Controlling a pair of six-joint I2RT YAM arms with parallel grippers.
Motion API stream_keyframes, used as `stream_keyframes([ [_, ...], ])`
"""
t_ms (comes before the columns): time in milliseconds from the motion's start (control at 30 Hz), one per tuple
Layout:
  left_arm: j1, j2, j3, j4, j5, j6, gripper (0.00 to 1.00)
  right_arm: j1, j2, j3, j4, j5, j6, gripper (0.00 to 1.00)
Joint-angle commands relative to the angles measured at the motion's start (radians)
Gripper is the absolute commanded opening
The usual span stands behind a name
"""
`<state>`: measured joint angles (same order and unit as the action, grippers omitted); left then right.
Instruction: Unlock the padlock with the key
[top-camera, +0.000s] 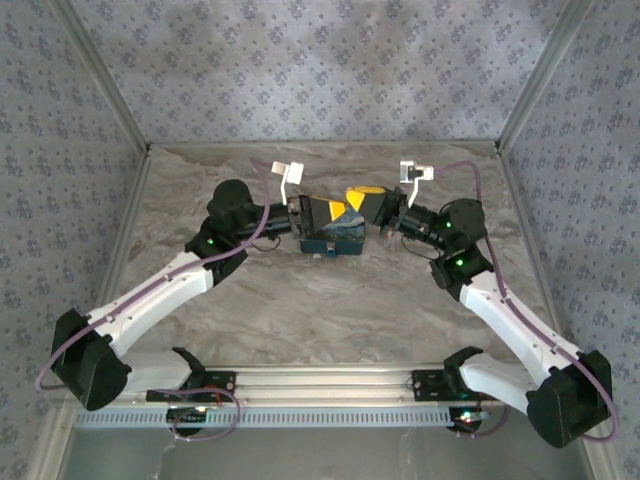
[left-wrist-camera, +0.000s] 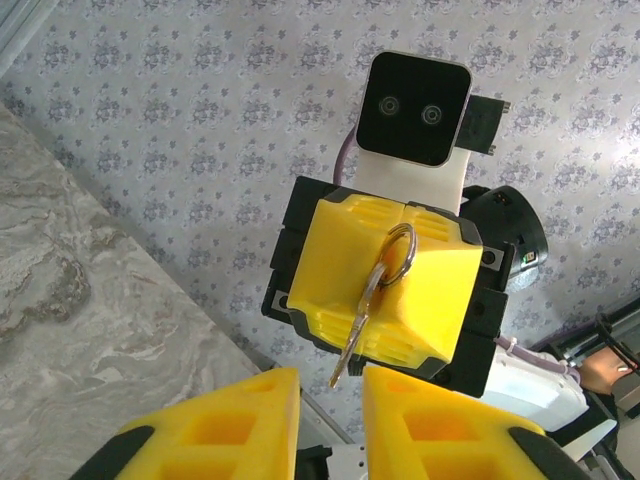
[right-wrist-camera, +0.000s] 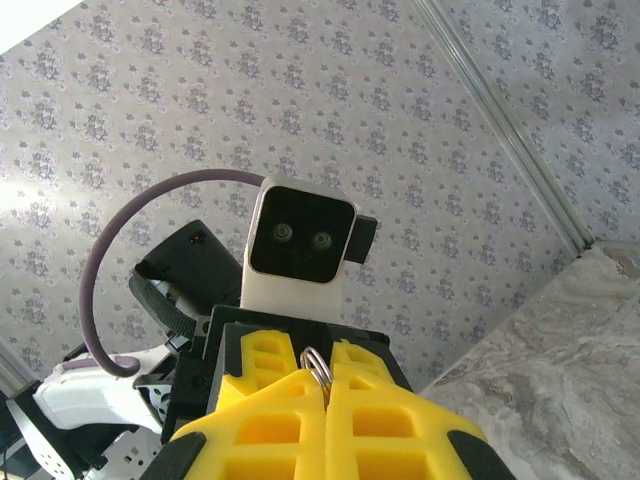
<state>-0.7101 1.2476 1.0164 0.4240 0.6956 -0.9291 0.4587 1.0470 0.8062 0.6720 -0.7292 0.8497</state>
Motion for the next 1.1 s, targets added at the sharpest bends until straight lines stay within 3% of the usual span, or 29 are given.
stream_keyframes([
  [0, -0.007, -0.002, 0.027, 0.053, 0.019, 0.006, 0.21, 0.008, -0.010, -0.006, 0.044, 0.002, 0.012, 0.01],
  [333, -0.008, -0.006, 0.031, 0.057, 0.015, 0.012, 0.02, 0.007, -0.013, -0.024, 0.046, 0.001, 0.014, 0.01],
  [467, -0.007, -0.005, 0.031, 0.062, 0.018, 0.016, 0.00, 0.005, -0.017, -0.032, 0.043, 0.001, 0.013, 0.01],
  [567, -0.007, -0.007, 0.037, 0.044, 0.014, 0.028, 0.00, -0.004, -0.028, -0.035, 0.016, 0.009, 0.005, 0.08],
  [700, -0.007, -0.015, 0.071, -0.095, -0.009, 0.094, 0.00, -0.025, -0.052, -0.042, -0.041, 0.013, -0.014, 0.15],
  [733, -0.008, -0.016, 0.078, -0.125, -0.014, 0.107, 0.00, -0.030, -0.058, -0.041, -0.062, 0.012, -0.024, 0.20],
  [800, -0.007, -0.016, 0.102, -0.211, -0.025, 0.144, 0.00, -0.040, -0.077, -0.042, -0.134, 0.030, -0.048, 0.38],
  [833, -0.005, -0.013, 0.120, -0.272, -0.033, 0.168, 0.00, -0.052, -0.092, -0.051, -0.161, 0.038, -0.056, 0.41],
  [1067, 0.000, 0.055, 0.258, -0.674, -0.072, 0.316, 0.00, -0.141, -0.171, -0.066, -0.392, 0.066, -0.129, 0.49],
])
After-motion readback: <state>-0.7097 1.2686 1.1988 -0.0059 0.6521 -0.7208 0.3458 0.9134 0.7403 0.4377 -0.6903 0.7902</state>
